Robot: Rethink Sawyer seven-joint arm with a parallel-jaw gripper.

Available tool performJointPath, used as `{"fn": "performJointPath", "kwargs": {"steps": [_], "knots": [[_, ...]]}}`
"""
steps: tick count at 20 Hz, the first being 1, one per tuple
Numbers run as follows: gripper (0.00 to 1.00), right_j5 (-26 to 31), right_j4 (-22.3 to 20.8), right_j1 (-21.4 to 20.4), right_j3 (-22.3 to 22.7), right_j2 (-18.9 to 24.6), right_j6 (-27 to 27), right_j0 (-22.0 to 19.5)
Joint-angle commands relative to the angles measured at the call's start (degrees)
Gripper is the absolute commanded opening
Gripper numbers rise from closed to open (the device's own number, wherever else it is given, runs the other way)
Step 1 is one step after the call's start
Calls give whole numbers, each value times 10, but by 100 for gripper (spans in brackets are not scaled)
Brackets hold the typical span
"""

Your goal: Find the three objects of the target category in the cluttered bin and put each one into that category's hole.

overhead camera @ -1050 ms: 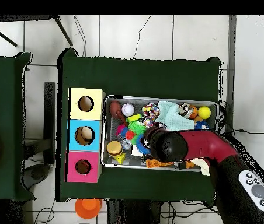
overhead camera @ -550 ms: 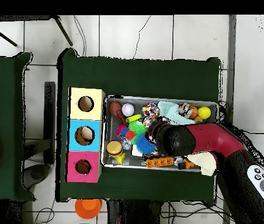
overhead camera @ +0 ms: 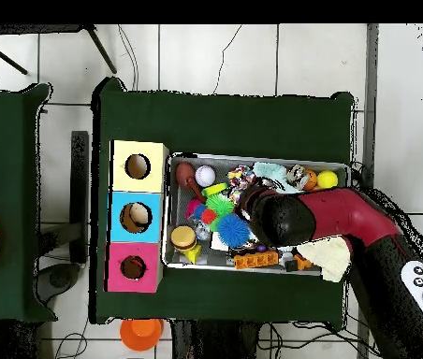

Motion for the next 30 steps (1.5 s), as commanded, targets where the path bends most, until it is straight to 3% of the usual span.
{"fn": "performJointPath", "kwargs": {"steps": [1, 19, 30], "knots": [[100, 56, -58, 19, -56, 14, -120, 19], [100, 89, -181, 63, -152, -29, -170, 57], [100, 178, -230, 69, -169, -69, -176, 112]]}}
